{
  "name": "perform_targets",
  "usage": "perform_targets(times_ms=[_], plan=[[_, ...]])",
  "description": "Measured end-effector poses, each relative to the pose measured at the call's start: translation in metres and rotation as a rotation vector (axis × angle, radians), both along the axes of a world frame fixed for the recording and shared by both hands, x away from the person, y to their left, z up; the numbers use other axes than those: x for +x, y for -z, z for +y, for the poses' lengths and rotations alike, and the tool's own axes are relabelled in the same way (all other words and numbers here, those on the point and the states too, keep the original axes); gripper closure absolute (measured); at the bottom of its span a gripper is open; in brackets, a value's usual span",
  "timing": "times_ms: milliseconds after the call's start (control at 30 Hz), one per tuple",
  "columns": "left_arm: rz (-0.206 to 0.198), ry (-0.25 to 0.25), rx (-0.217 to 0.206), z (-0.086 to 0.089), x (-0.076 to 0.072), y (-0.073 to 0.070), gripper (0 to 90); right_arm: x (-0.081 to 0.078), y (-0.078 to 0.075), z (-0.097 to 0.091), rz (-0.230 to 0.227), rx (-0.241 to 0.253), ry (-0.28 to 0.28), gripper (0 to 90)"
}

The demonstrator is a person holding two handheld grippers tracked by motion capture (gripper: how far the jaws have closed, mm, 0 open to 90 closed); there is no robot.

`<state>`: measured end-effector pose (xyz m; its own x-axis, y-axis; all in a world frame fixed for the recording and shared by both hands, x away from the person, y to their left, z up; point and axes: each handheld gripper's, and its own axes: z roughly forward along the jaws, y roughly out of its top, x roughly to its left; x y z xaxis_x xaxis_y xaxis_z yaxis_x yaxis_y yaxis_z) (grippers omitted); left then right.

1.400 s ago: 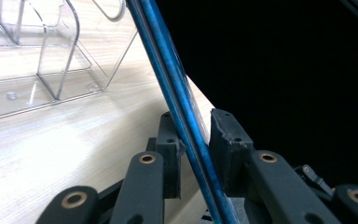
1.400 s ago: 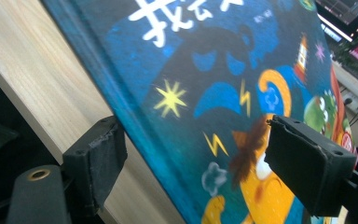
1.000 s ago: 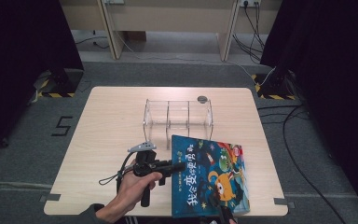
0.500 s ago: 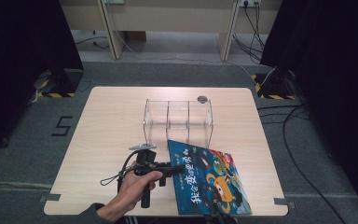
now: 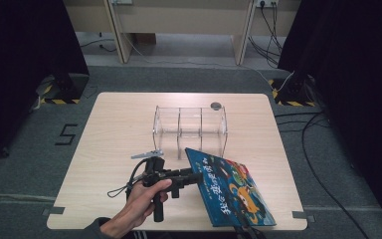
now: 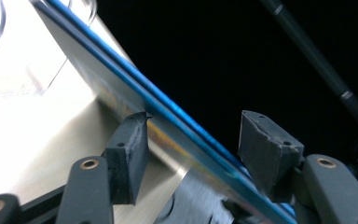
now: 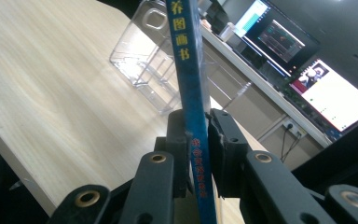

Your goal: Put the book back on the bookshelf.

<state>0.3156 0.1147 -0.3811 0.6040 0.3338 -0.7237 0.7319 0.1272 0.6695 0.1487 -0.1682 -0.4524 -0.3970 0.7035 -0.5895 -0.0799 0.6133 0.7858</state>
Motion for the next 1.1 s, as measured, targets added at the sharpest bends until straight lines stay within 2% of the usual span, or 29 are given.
perform_targets(times_ms=[33,133,233,300,333,400,433,500,633,800,833,867,900,933,1000,1100], plan=[[-0.001,-0.003,-0.022,0.004,-0.001,-0.003,39.0,0.000,0.000,-0.002,0.007,0.019,0.001,79.2],[-0.040,-0.018,-0.027,0.018,-0.002,-0.009,37.4,0.000,-0.003,-0.007,0.013,0.051,0.000,78.6],[-0.052,-0.041,-0.035,0.030,-0.002,-0.012,37.4,0.001,-0.003,-0.008,0.027,0.067,-0.006,78.0],[-0.059,-0.045,-0.061,0.037,-0.002,-0.013,37.1,0.001,-0.003,-0.009,0.031,0.080,-0.006,78.0],[-0.081,-0.052,-0.056,0.040,-0.003,-0.015,36.7,0.001,-0.004,-0.010,0.034,0.083,-0.007,78.0],[-0.132,-0.058,-0.017,0.044,-0.002,-0.016,36.1,0.001,-0.004,-0.012,0.038,0.107,-0.003,77.8],[-0.131,-0.069,-0.012,0.048,-0.002,-0.015,35.2,0.001,-0.005,-0.014,0.036,0.115,-0.004,77.7],[-0.130,-0.076,0.005,0.054,0.000,-0.010,35.0,0.002,-0.007,-0.020,0.039,0.163,0.002,77.5],[-0.113,-0.056,0.067,0.062,0.002,0.010,35.5,0.002,-0.010,-0.031,0.055,0.257,0.017,77.7],[-0.102,-0.093,0.141,0.077,0.008,0.045,36.0,0.005,-0.015,-0.046,0.061,0.356,0.031,77.7],[-0.099,-0.098,0.151,0.080,0.008,0.050,36.1,0.005,-0.015,-0.049,0.074,0.384,0.036,77.7],[-0.106,-0.110,0.183,0.084,0.010,0.058,36.4,0.006,-0.015,-0.050,0.075,0.397,0.039,77.7],[-0.110,-0.117,0.201,0.087,0.011,0.063,36.5,0.006,-0.016,-0.052,0.076,0.419,0.039,77.6],[-0.109,-0.129,0.216,0.091,0.012,0.070,36.6,0.007,-0.017,-0.054,0.076,0.418,0.040,77.5],[-0.100,-0.150,0.234,0.098,0.014,0.082,37.0,0.008,-0.017,-0.057,0.080,0.452,0.042,77.5],[-0.062,-0.168,0.241,0.108,0.018,0.094,37.4,0.011,-0.019,-0.063,0.077,0.484,0.034,77.6]])
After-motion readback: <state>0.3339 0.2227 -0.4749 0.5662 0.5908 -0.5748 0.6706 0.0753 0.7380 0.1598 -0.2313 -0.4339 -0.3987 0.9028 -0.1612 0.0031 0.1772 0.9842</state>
